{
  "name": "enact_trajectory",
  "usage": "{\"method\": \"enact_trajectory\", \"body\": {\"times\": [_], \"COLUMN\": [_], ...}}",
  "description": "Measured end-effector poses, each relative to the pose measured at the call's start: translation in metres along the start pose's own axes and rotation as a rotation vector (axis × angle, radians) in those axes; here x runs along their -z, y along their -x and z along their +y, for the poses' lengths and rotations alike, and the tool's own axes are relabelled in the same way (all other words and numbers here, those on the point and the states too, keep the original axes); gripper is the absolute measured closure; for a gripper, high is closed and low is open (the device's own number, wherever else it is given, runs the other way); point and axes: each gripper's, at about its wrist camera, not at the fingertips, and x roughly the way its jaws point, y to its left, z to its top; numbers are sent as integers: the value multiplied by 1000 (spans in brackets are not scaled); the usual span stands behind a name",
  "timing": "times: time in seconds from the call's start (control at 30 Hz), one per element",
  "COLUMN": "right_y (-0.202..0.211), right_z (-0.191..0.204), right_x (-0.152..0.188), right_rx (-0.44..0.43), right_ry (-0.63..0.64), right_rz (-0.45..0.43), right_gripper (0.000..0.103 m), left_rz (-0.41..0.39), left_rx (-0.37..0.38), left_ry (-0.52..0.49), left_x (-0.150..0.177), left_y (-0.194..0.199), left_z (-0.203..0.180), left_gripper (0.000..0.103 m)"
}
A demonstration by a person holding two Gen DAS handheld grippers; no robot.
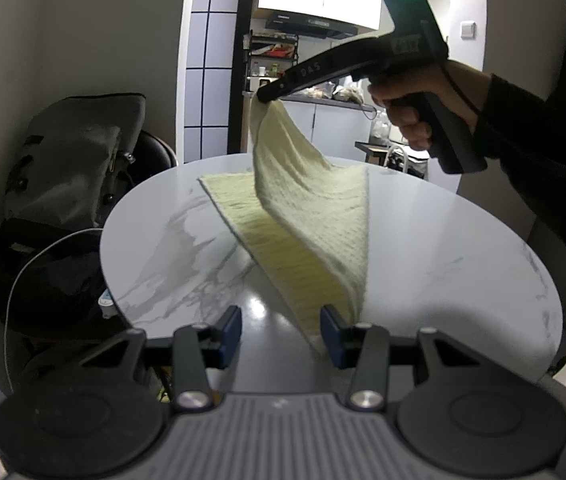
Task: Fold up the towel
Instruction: 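Carry the corner across the towel toward the opposite corner with the right gripper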
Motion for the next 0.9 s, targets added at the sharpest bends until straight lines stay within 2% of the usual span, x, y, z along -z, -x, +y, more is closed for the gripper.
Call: {"method": "enact_trajectory", "body": {"times": [0.37, 0.63, 0.9], "right_y": [-22, -50, -65], "right_z": [-2, 5, 4], "right_x": [-1, 7, 15], "right_rx": [13, 30, 56], "right_ry": [-6, 19, -19], "right_rz": [23, 82, 116], "right_gripper": [93, 93, 90], "left_rz": [6, -5, -4], "left_rx": [4, -17, -30], "left_ry": [1, 8, 9], "left_x": [3, 1, 2], "left_y": [10, 24, 32], "left_z": [-4, -4, -6], "left_gripper": [57, 58, 58]}}
